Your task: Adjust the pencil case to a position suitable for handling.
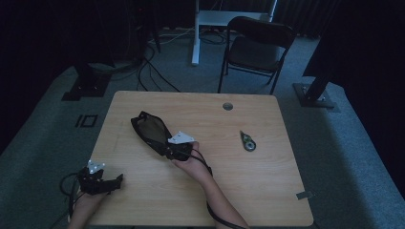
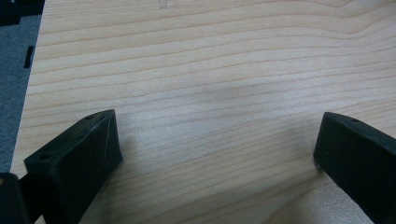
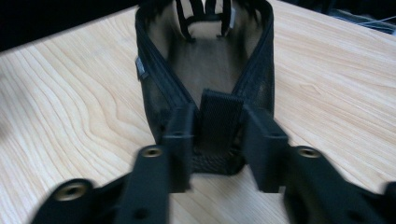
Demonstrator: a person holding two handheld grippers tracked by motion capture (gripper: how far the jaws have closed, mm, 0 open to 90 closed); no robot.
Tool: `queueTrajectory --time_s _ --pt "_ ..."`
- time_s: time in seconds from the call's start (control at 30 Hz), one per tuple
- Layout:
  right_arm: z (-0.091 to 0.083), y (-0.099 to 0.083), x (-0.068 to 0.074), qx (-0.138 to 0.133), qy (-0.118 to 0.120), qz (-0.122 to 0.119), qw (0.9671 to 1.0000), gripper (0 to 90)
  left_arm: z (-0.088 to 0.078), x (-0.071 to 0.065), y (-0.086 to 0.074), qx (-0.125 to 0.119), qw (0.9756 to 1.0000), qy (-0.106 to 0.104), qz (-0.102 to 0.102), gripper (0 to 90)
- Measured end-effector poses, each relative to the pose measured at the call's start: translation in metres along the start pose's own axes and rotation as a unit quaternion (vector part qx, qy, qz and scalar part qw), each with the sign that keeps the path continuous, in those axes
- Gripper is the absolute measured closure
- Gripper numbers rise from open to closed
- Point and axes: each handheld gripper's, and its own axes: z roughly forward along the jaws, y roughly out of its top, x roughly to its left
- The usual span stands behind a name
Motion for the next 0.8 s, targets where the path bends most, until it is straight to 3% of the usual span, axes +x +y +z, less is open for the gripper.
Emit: queueTrajectory --time_s 0.17,0.53,0.63,0.8 --pt "-0.001 0.0 -0.001 0.003 -0.002 -0.008 1.0 72.3 0.0 0.0 0.0 0.0 1.0 0.0 0.0 0.8" --pt "-0.013 -0.003 -0.009 0.005 0.006 -0.005 1.0 73.0 0.0 0.0 0.0 0.0 1.0 0.0 0.0 0.8" --pt "-0.018 -0.008 -0.011 0.011 -0.004 -0.016 0.9998 73.0 0.0 0.0 0.0 0.0 1.0 0.0 0.0 0.8" --pt "-0.026 -0.016 -0.019 0.003 -0.006 0.004 1.0 73.0 0.0 0.0 0.0 0.0 1.0 0.0 0.0 0.8"
